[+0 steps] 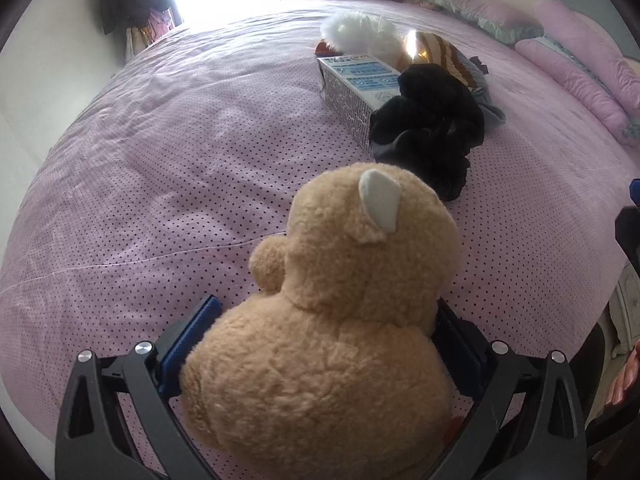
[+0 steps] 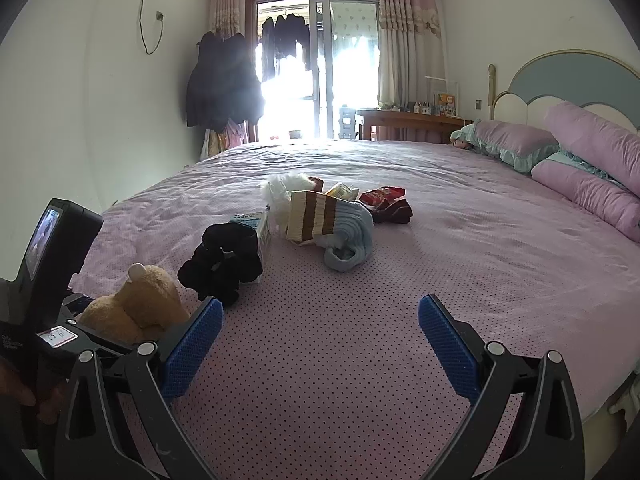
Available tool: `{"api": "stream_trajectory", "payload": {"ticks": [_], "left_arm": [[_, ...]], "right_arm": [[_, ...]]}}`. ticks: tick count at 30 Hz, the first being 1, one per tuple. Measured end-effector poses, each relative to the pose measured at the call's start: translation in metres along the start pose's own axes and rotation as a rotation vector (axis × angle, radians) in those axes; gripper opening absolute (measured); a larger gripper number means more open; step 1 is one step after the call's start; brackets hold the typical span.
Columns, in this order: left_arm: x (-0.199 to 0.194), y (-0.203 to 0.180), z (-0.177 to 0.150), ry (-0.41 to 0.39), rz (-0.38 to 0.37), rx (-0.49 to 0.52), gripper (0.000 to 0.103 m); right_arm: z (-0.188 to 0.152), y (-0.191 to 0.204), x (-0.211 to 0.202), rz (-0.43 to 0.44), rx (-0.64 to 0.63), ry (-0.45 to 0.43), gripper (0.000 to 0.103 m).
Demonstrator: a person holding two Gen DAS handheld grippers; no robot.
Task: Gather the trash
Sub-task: 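Grasp the teddy bear with the left tool while the right tool grasps the black cloth, then carry the bear and black cloth to the yellow bin and open both tools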
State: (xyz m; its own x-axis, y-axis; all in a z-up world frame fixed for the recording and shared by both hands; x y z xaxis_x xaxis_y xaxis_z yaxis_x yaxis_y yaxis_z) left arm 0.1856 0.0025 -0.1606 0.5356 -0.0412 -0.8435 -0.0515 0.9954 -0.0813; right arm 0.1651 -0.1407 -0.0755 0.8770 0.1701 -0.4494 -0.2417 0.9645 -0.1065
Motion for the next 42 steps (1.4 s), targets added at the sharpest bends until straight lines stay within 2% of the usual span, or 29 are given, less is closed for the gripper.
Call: {"api": "stream_trajectory", "payload": {"ticks": [2,5,11,14,18,22,25,29,34,36,37,38,39,41,42], "left_arm": [[-0.002,0.001,0.0,-0.024,-0.002,-0.002,0.09],[-0.007,0.001,0.0,-0.061,-0.018,-0.009,0.086],[-0.021,0.013,0.003,-0.119,-0.132,-0.087,0.085],[-0.029,0.019,0.012,-0.162,-0.148,-0.113,0.085],[-0.044,0.029,0.022,-0.217,-0.174,-0.14,0.085],[-0.055,0.042,0.031,-0.263,-0.18,-0.163,0.085],[-0.057,0.049,0.033,-0.27,-0.202,-0.191,0.085],[-0.058,0.055,0.033,-0.267,-0.213,-0.207,0.085],[-0.058,0.056,0.031,-0.257,-0.234,-0.206,0.085],[-0.058,0.056,0.031,-0.257,-0.243,-0.206,0.085],[-0.058,0.057,0.031,-0.256,-0.247,-0.207,0.085],[-0.058,0.056,0.031,-0.252,-0.256,-0.208,0.085],[-0.057,0.055,0.03,-0.25,-0.259,-0.204,0.085],[-0.056,0.052,0.03,-0.25,-0.26,-0.194,0.085],[-0.055,0.05,0.029,-0.248,-0.262,-0.189,0.085]], "right_arm": [[-0.001,0.002,0.001,0.002,-0.004,0.003,0.095],[-0.001,0.006,0.002,0.012,-0.014,0.007,0.095],[0.002,0.014,0.008,0.029,-0.039,0.012,0.095],[0.007,0.019,0.013,0.049,-0.045,0.007,0.095],[0.02,0.032,0.025,0.104,-0.059,0.003,0.095],[0.033,0.049,0.051,0.207,-0.025,0.026,0.095],[0.037,0.056,0.071,0.259,0.037,0.05,0.095],[0.036,0.059,0.098,0.255,0.116,0.122,0.095],[0.026,0.057,0.111,0.245,0.164,0.171,0.094],[0.023,0.058,0.111,0.258,0.158,0.178,0.085],[0.021,0.06,0.112,0.269,0.142,0.189,0.069],[0.02,0.063,0.113,0.281,0.125,0.193,0.061],[0.018,0.065,0.114,0.287,0.11,0.199,0.058],[0.015,0.068,0.113,0.301,0.087,0.196,0.04],[0.014,0.067,0.113,0.301,0.086,0.193,0.036]]}}
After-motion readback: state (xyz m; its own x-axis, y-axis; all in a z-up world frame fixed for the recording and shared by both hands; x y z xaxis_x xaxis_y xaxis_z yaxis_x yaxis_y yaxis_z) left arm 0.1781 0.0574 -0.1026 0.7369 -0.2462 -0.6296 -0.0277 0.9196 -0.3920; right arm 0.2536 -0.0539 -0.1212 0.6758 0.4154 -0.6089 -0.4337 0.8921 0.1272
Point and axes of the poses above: each gripper's, at about its wrist camera, not at the fingertips, and x roughly the way its jaws point, y to its left, z to its top, the point moved 8 cm from there along x, roughly the way its jaws point, and after that the axes turned 11 degrees about -x, right-handed, at the moved point
